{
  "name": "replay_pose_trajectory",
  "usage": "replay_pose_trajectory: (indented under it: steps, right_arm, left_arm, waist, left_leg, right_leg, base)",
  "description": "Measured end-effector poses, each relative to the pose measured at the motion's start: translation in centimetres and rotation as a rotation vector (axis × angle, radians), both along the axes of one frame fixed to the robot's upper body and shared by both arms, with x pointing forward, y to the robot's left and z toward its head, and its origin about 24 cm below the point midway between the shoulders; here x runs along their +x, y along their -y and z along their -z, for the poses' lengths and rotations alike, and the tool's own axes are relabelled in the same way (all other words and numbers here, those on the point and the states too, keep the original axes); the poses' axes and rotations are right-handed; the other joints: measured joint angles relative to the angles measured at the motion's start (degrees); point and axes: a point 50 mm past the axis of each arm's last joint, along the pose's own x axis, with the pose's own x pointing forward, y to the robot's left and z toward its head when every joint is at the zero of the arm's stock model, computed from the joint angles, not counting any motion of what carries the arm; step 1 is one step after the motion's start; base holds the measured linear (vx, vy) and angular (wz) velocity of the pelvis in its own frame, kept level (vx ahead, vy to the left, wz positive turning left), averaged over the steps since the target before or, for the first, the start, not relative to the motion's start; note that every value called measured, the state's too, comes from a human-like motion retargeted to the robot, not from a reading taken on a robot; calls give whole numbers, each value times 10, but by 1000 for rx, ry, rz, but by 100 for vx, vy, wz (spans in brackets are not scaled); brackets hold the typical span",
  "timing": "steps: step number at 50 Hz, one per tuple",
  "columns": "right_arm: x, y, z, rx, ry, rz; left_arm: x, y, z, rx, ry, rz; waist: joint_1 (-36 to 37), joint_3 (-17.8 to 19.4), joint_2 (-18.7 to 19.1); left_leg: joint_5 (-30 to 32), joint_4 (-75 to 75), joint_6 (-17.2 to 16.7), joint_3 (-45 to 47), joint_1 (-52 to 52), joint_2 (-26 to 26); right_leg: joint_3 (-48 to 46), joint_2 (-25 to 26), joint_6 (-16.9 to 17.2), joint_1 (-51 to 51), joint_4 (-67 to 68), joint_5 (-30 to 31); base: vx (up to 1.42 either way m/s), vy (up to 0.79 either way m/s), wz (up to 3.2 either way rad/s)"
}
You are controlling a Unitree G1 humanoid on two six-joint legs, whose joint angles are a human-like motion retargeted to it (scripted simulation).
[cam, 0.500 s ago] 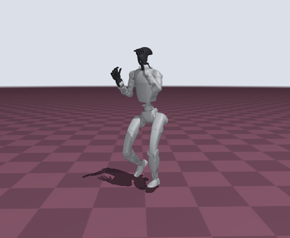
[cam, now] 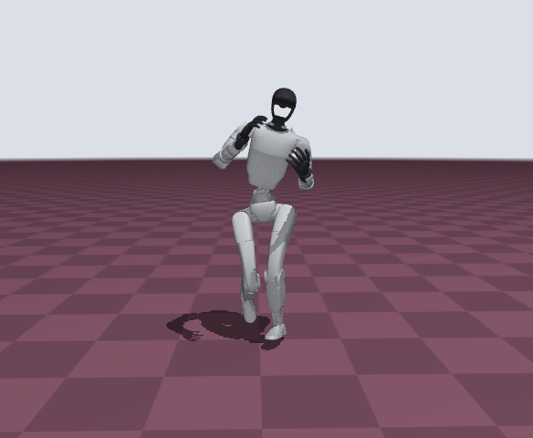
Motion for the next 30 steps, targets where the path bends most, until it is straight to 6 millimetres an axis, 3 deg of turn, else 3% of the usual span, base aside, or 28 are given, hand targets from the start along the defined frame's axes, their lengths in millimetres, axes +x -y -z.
replay_pose_trajectory:
  steps: [4, 8, 10, 12, 15, 18, 20, 22, 23, 25, 27, 28, 30]
  right_arm:
    - [1, 6, 18, 134, -96, -55]
    - [2, -4, 30, 149, -189, -190]
    - [0, -12, 40, 132, -257, -276]
    - [-4, -16, 56, 125, -353, -363]
    - [-6, -16, 88, 149, -535, -449]
    - [-7, -5, 127, 202, -733, -439]
    - [-8, 6, 150, 240, -843, -394]
    - [-11, 19, 164, 280, -900, -333]
    - [-12, 25, 165, 300, -903, -303]
    - [-12, 34, 160, 342, -867, -253]
    - [-8, 35, 145, 364, -798, -231]
    - [-5, 32, 138, 367, -768, -231]
    - [1, 23, 126, 350, -725, -253]
  left_arm:
    - [14, 1, 1, -72, -44, -20]
    - [23, 10, -13, -53, 13, 9]
    - [23, 12, -26, -2, 82, 20]
    - [22, 12, -46, 76, 190, 11]
    - [19, 9, -79, 213, 375, -35]
    - [19, -1, -114, 326, 545, -170]
    - [24, -19, -139, 353, 622, -345]
    - [36, -58, -160, 310, 605, -609]
    - [42, -87, -169, 257, 555, -762]
    - [45, -165, -174, 62, 394, -1079]
    - [30, -237, -157, -200, 223, -1295]
    - [21, -262, -142, -322, 149, -1354]
    - [9, -290, -105, -483, 32, -1407]
  waist:
    - [-30, -21, 43]
    - [-68, -47, 82]
    - [-90, -60, 103]
    - [-114, -77, 124]
    - [-152, -105, 151]
    - [-181, -128, 177]
    - [-195, -139, 192]
    - [-210, -148, 198]
    - [-216, -151, 197]
    - [-224, -153, 191]
    - [-209, -145, 181]
    - [-196, -142, 171]
    - [-156, -134, 145]
  left_leg:
    - [-20, 17, -3, 18, 0, 41]
    - [-44, 34, -8, 54, 8, 100]
    - [-59, 56, -9, 76, 8, 134]
    - [-76, 78, -12, 104, 4, 167]
    - [-104, 110, -15, 141, 0, 212]
    - [-138, 142, -13, 173, 2, 261]
    - [-159, 155, -9, 192, 8, 293]
    - [-174, 158, -3, 211, 21, 308]
    - [-180, 153, -2, 222, 32, 311]
    - [-174, 119, -6, 248, 75, 309]
    - [-132, 86, -29, 269, 133, 318]
    - [-89, 84, -48, 266, 152, 327]
    - [-14, 136, -80, 247, 158, 356]
  right_leg:
    - [17, 44, 0, 0, -13, 28]
    - [29, 65, 0, -14, -29, 42]
    - [31, 64, 0, -36, -37, -9]
    - [26, 59, 0, -68, -43, -107]
    - [7, 48, 0, -120, -49, -209]
    - [0, 37, 0, -165, -73, -255]
    - [-1, 33, -9, -190, -93, -266]
    - [2, 18, -15, -213, -91, -275]
    - [4, 8, -14, -224, -86, -277]
    - [6, -12, -5, -233, -81, -272]
    - [-7, -21, 0, -215, -102, -247]
    - [-15, -24, 0, -203, -120, -226]
    - [-36, -35, 0, -184, -159, -174]
  base:
    - [9, -11, -84]
    - [8, -11, -138]
    - [5, -2, -177]
    - [8, 0, -188]
    - [17, -5, -176]
    - [24, -7, -158]
    - [27, -14, -138]
    - [28, -19, -101]
    - [30, -22, -82]
    - [33, -24, -75]
    - [36, -31, -99]
    - [33, -36, -132]
    - [25, -33, -168]
